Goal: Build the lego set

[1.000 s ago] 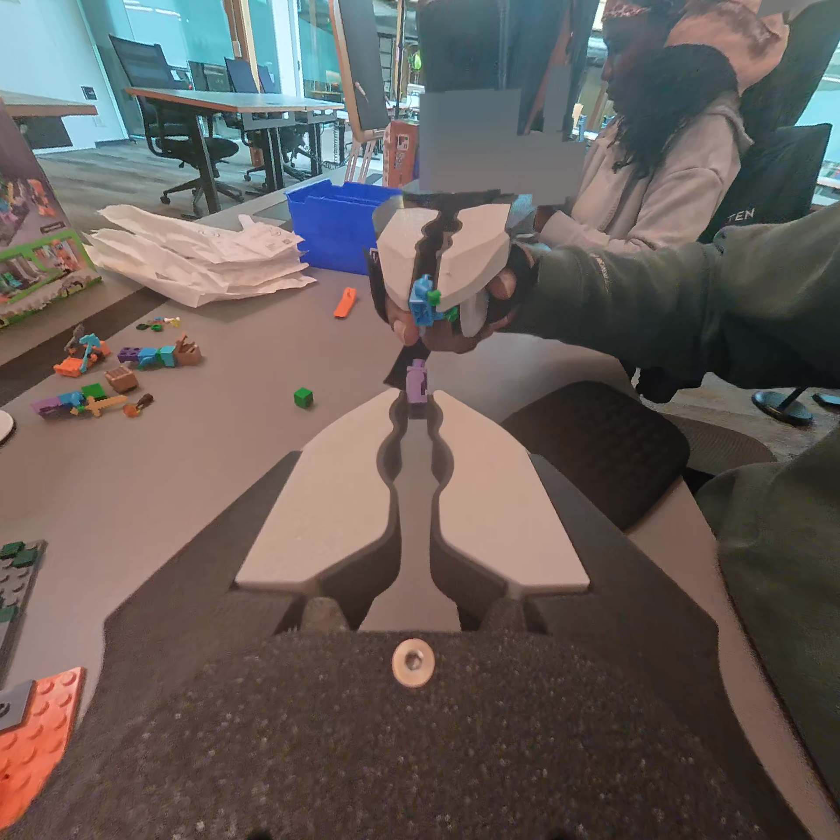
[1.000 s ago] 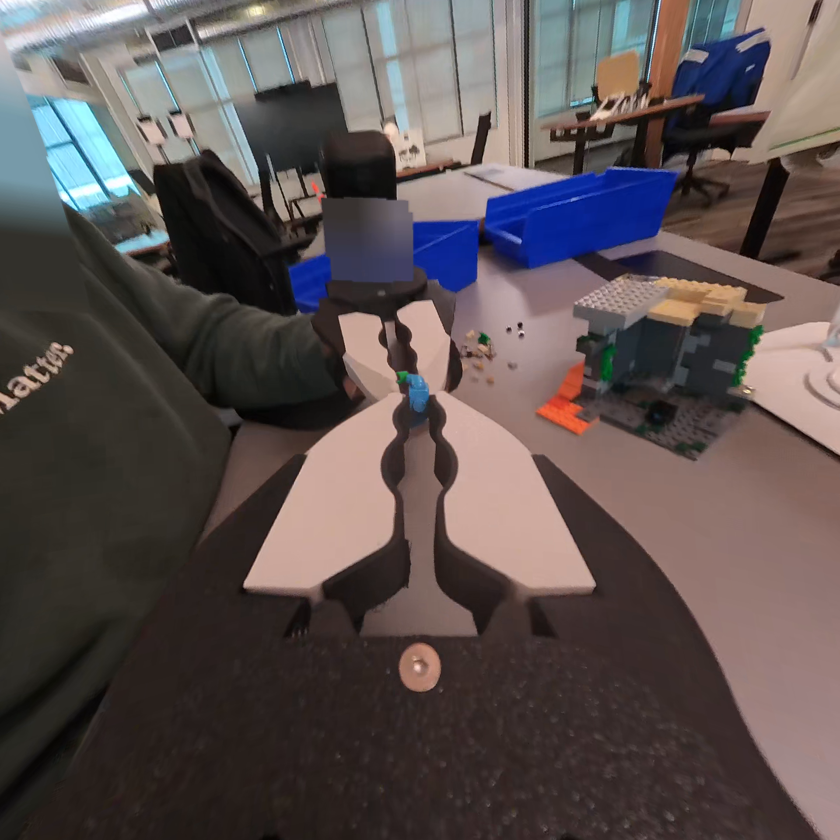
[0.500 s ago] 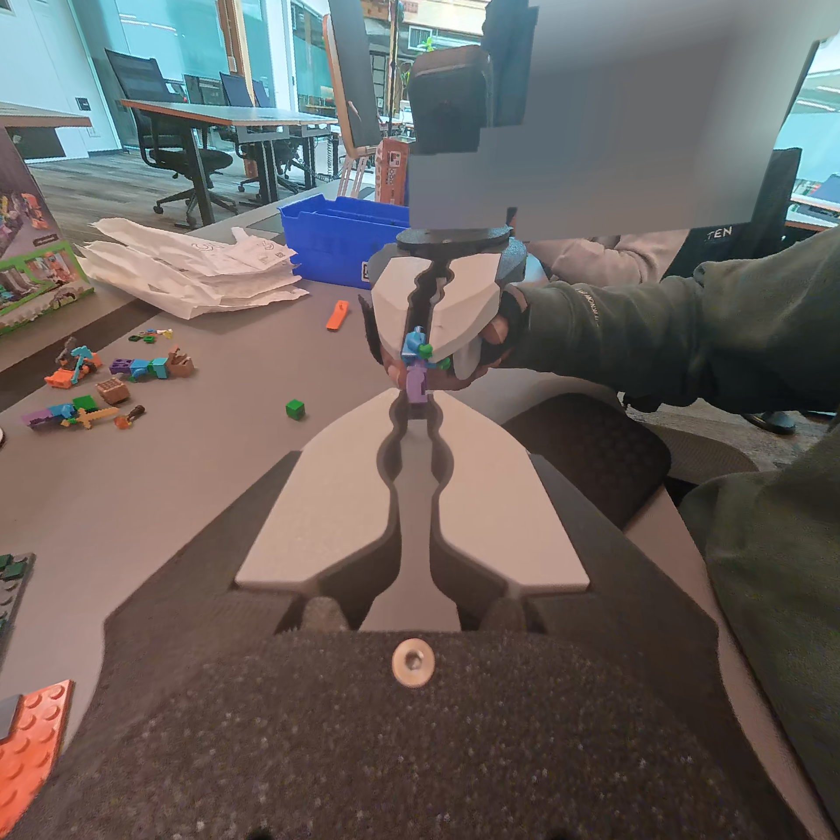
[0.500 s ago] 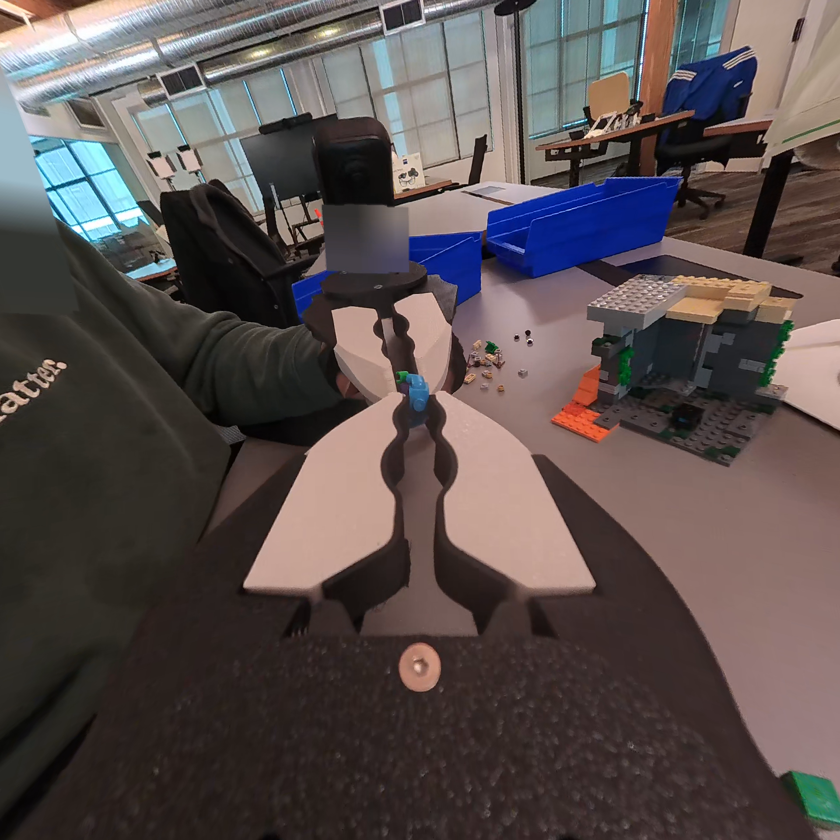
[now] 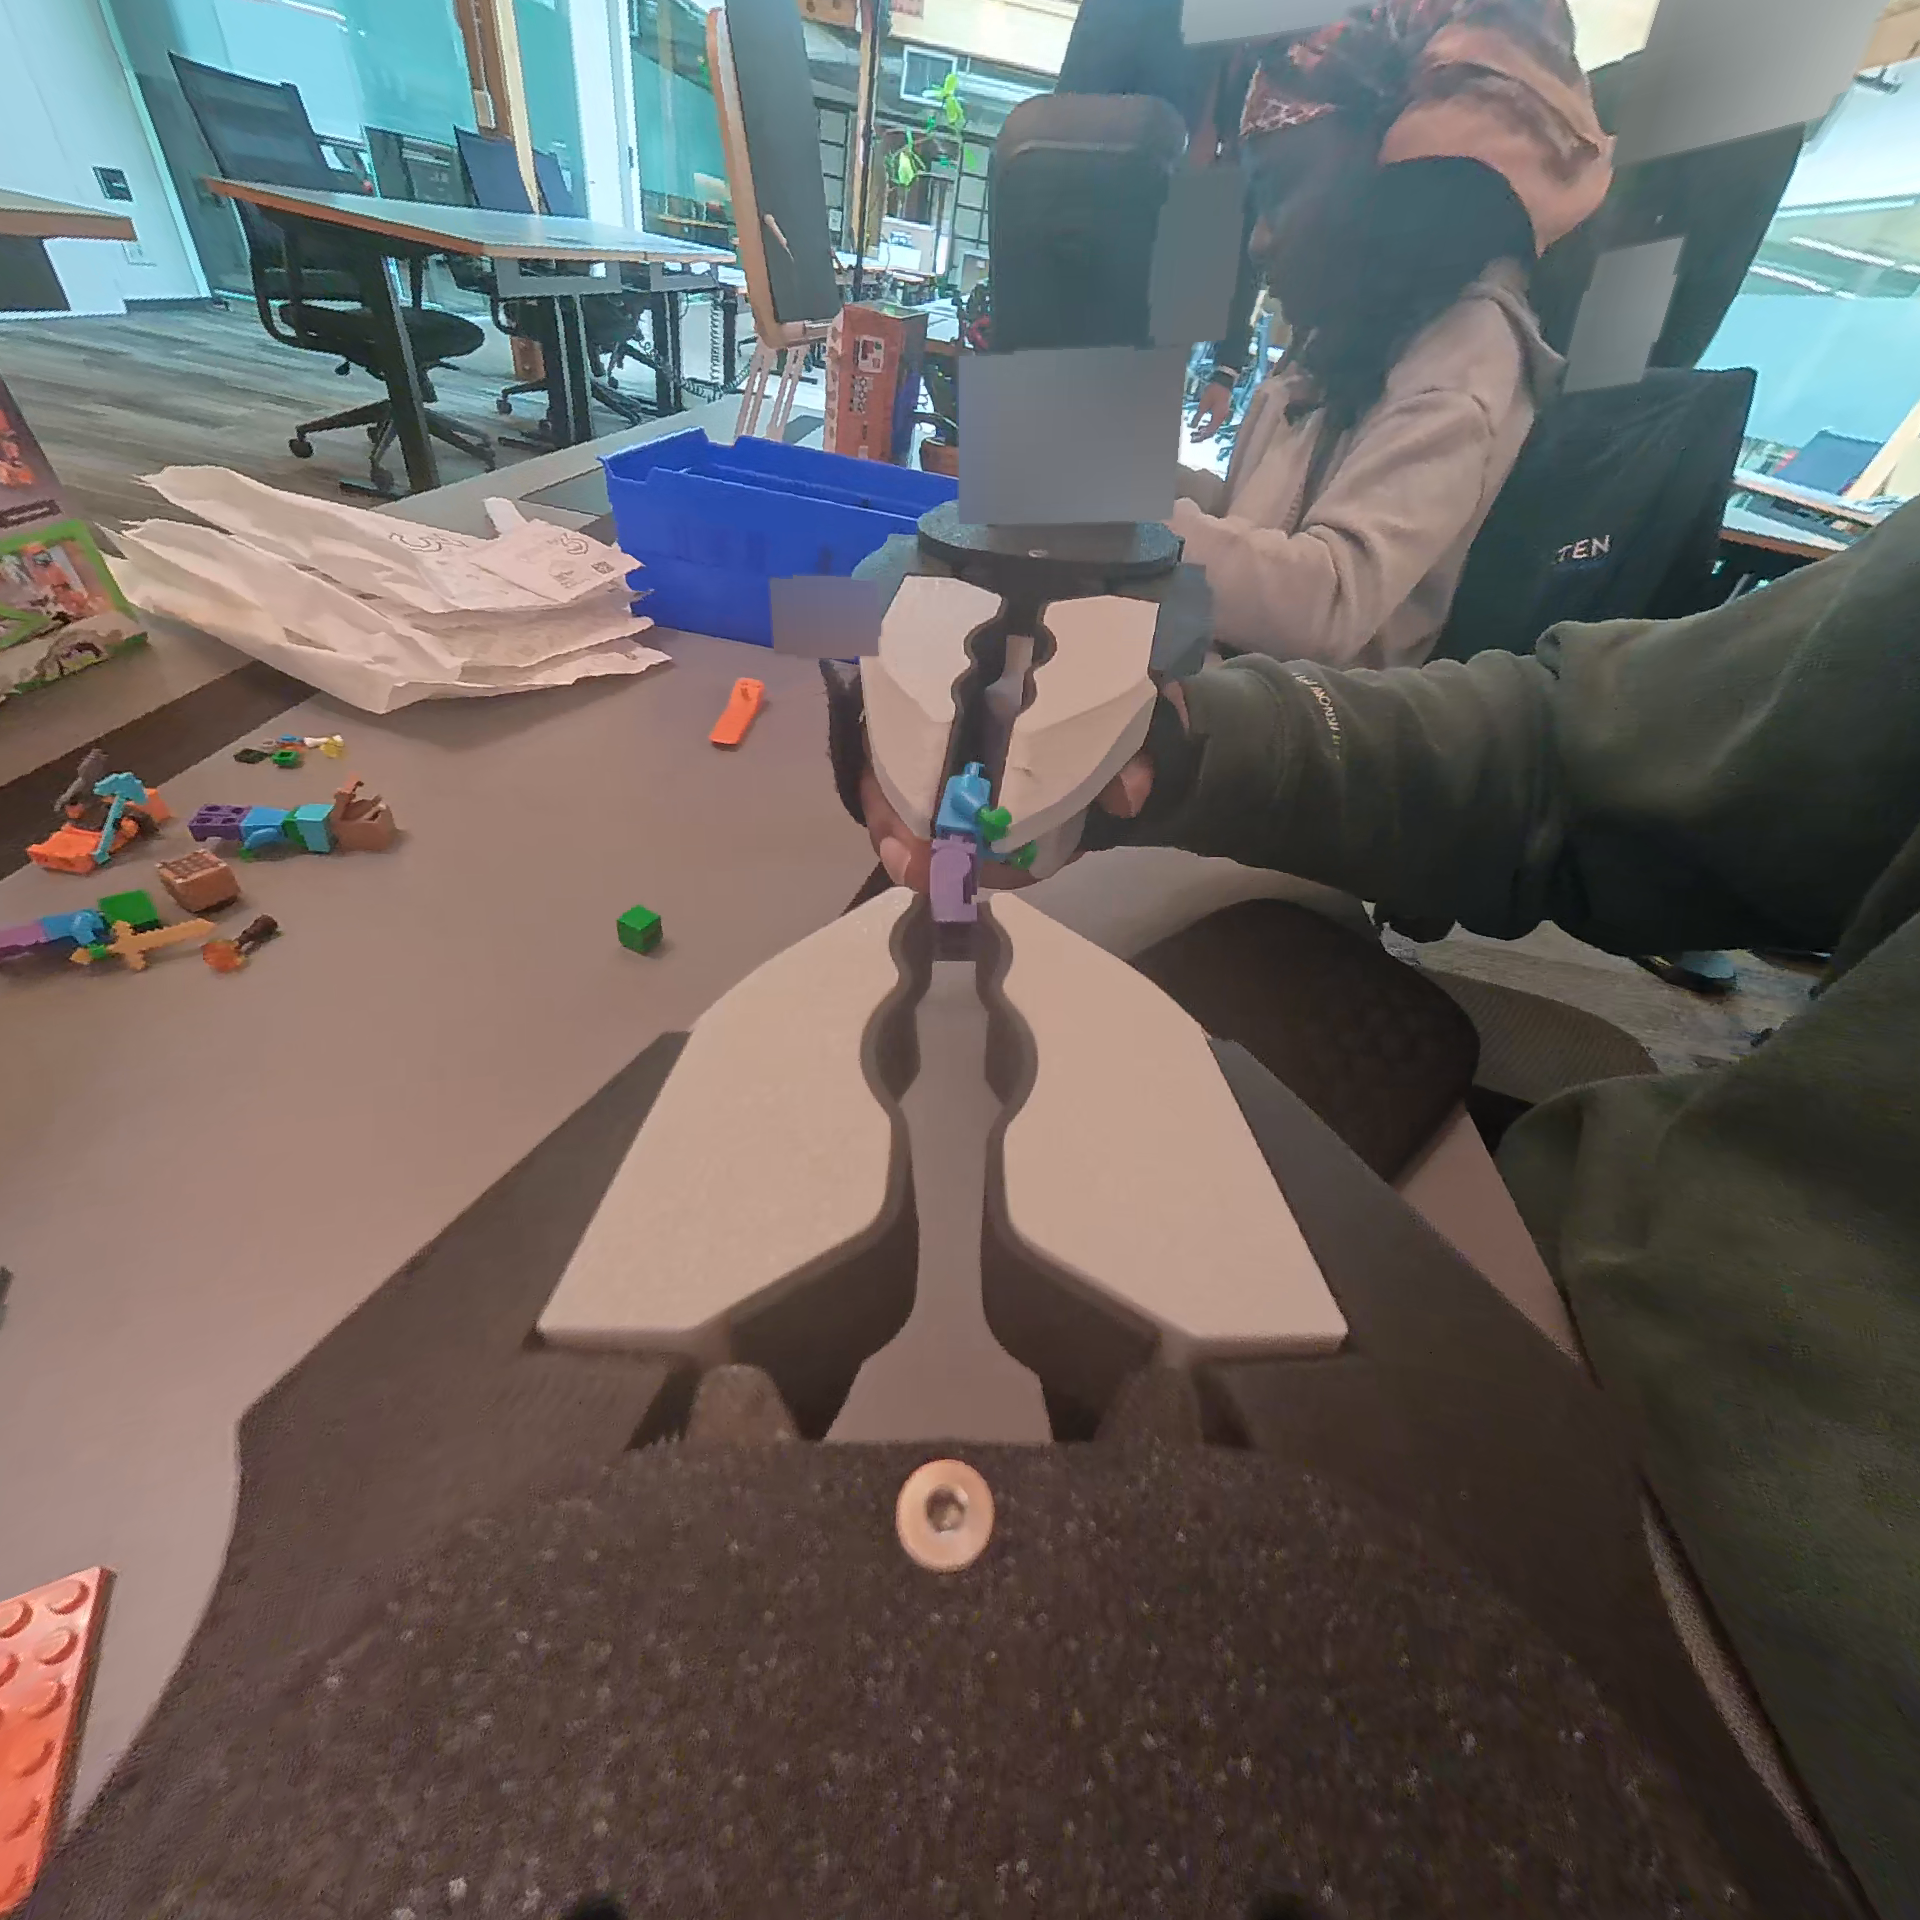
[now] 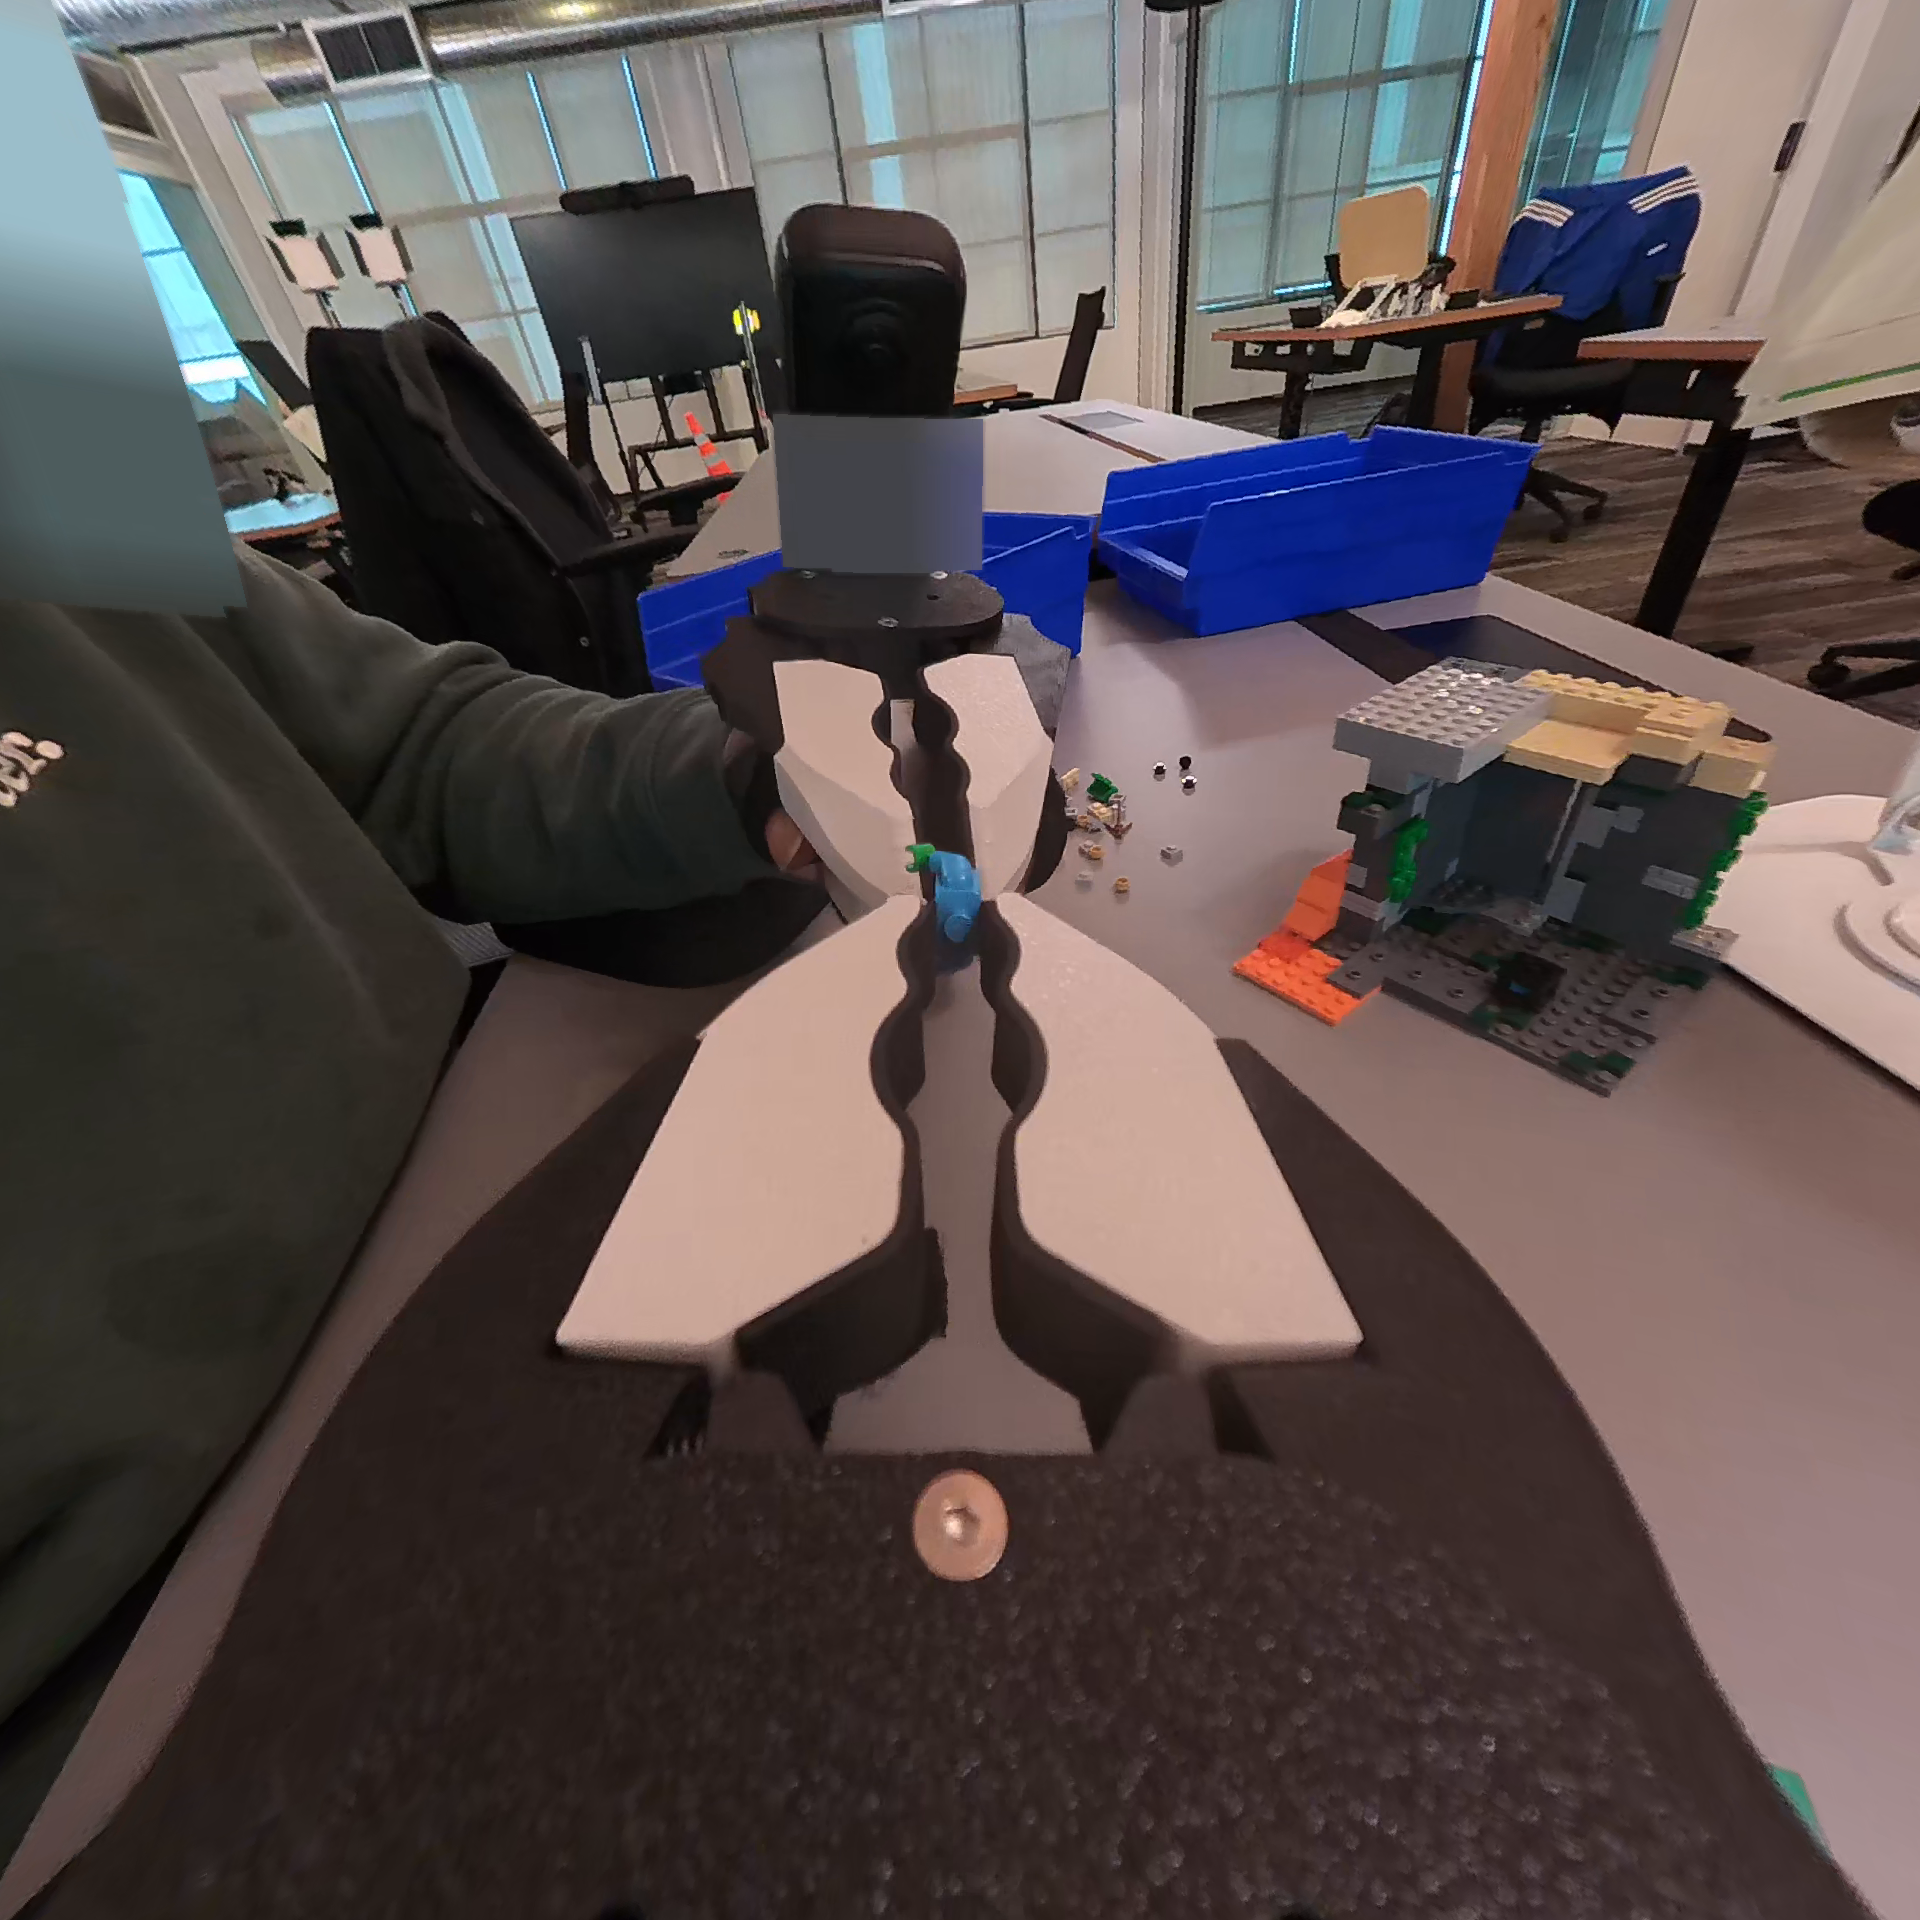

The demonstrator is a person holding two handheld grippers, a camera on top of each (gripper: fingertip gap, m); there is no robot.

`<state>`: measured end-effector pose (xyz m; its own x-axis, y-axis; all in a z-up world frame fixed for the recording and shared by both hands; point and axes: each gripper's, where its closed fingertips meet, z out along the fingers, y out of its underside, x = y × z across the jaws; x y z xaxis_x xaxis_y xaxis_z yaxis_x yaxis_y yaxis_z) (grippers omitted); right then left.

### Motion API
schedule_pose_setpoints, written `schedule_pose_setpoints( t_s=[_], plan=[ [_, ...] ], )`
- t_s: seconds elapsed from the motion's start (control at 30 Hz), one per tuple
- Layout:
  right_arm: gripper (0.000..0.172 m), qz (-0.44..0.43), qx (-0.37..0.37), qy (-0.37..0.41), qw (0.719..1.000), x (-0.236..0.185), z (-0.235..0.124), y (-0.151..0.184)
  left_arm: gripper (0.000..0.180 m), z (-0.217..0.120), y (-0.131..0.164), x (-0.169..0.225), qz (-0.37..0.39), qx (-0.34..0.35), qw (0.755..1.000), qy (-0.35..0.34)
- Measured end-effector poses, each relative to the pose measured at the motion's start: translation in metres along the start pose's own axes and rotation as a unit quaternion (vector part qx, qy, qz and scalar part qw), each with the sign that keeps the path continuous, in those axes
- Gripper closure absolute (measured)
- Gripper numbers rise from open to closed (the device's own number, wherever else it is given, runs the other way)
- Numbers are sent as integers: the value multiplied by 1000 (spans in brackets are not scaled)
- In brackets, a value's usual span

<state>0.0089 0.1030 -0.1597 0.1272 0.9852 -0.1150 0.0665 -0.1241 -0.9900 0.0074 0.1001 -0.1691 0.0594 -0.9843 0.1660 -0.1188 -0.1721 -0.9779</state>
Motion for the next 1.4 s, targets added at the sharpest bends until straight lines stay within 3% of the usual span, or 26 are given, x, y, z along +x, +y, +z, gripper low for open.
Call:
schedule_pose_setpoints(
  t_s=[0.67, 0.83, 0.87, 1.03, 1.23, 1.4],
  plan=[
    [164, -3, -13, -8, 1000, -9, 3, 6, 173, 0, 1, 8, 19, -2, 1000, 18],
    [163, -8, -58, -41, 997, -24, 17, 31, 173, 8, 0, 27, 36, -11, 998, 52],
    [163, -18, -52, -35, 998, -27, 25, 33, 173, 10, -1, 26, 59, -28, 997, 32],
    [164, -50, -27, -50, 997, -27, 27, -1, 174, -1, -33, 32, 86, 19, 996, 14],
    [164, -62, -38, -37, 997, -22, 28, -3, 173, -6, -33, 25, 79, 27, 996, 7],
    [164, -54, -103, -25, 993, -12, 15, -1, 174, -11, -28, 15, 77, 21, 997, -8]
  ],
)
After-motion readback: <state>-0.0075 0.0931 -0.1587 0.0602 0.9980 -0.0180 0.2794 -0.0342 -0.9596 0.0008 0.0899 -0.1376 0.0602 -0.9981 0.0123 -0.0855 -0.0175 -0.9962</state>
